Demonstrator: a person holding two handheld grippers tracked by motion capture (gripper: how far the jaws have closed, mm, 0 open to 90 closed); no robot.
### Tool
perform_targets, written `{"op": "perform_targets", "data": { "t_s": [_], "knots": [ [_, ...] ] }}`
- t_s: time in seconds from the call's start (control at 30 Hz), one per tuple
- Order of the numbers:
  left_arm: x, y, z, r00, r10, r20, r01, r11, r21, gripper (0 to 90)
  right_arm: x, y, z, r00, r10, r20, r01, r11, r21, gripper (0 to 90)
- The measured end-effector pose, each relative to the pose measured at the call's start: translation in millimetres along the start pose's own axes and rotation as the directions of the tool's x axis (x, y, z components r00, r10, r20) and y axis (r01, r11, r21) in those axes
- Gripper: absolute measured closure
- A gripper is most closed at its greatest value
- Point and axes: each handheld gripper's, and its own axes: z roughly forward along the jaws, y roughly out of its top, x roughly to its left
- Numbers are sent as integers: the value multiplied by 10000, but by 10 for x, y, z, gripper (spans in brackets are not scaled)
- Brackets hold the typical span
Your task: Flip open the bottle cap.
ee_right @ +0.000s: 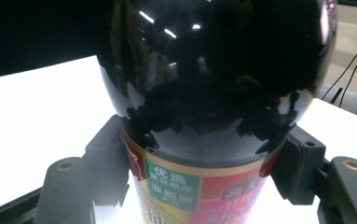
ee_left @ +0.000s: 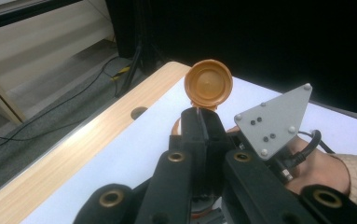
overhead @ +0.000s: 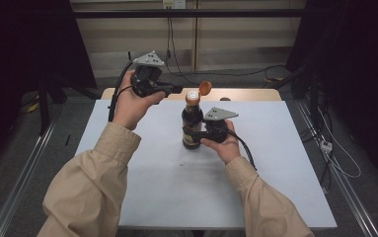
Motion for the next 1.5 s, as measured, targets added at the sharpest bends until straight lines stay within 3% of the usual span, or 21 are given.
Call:
{"op": "perform_targets", "data": {
  "t_s": [0.27,0.73,0.93,1.07,1.17,1.3,1.5],
  "knots": [
    [66,-186,-80,9998,-202,-57,202,9998,-41,900,3,6,-7,9999,123,44,-123,9999,66,297],
    [89,-435,-16,9993,-373,-99,375,9992,166,814,6,-8,-23,9995,235,214,-240,9994,240,256],
    [99,-501,17,9981,-566,-235,570,9982,190,662,-17,-34,-57,9990,401,207,-404,9991,157,209],
    [110,-554,40,9958,-816,-418,831,9959,364,471,-47,-44,-94,9969,775,127,-776,9969,122,163],
    [107,-596,65,9934,-1035,-501,1060,9931,496,337,-64,-48,-123,9970,765,140,-768,9966,298,128],
    [108,-637,74,9943,-971,-432,995,9934,568,281,-70,-42,-165,9976,665,216,-671,9973,290,116],
    [108,-709,84,9909,-1283,-402,1300,9905,439,126,-65,-45,-214,9982,568,184,-576,9974,431,103]
  ]
}}
